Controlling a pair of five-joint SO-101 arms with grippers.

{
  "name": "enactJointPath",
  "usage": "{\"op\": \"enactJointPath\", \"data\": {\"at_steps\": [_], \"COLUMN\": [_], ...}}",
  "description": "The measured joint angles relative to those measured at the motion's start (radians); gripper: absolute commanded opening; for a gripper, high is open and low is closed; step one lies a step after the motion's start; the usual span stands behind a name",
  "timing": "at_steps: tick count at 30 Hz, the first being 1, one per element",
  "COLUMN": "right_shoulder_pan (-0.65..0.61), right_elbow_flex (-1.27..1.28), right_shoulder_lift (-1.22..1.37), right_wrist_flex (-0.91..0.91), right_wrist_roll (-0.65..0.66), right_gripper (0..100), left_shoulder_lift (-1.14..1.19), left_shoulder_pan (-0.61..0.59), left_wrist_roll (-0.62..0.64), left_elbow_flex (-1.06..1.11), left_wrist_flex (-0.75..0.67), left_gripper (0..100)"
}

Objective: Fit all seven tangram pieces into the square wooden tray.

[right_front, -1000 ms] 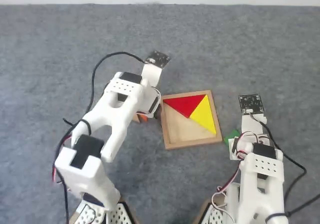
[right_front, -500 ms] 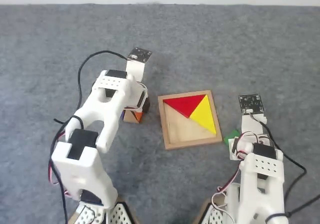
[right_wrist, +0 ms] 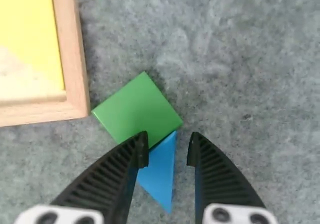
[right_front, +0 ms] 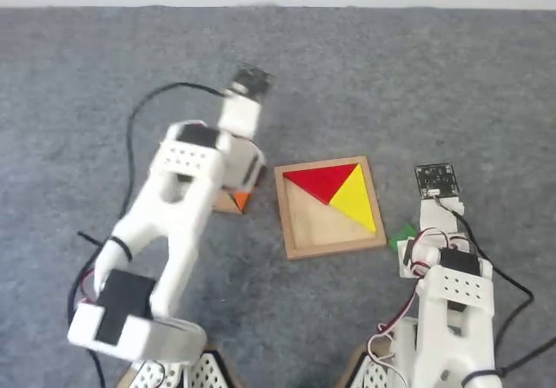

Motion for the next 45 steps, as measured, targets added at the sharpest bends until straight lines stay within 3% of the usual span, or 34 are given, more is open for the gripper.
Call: {"op": "enactJointPath", "data": {"at_steps": [8,15,21,29,37,45], "right_shoulder_pan": [0.0,0.0,0.0,0.0,0.0,0.0], "right_elbow_flex": [0.0,0.0,0.0,0.0,0.0,0.0], "right_shoulder_lift": [0.0,0.0,0.0,0.0,0.0,0.0], "right_wrist_flex": [0.0,0.0,0.0,0.0,0.0,0.0], "right_wrist_roll": [0.0,0.0,0.0,0.0,0.0,0.0], "right_gripper": [14.4,14.4,14.4,14.4,14.4,14.4], "left_shoulder_lift": [0.204,0.385,0.388,0.345,0.087,0.206], "left_shoulder_pan": [-0.009,-0.101,-0.109,-0.117,-0.058,-0.051], "left_wrist_roll": [-0.009,-0.032,-0.037,-0.043,-0.046,-0.046], "left_elbow_flex": [-0.028,-0.226,-0.235,-0.227,0.023,-0.034], "left_wrist_flex": [-0.084,0.018,0.028,0.028,-0.072,-0.086], "left_gripper": [21,21,16,19,20,20]}}
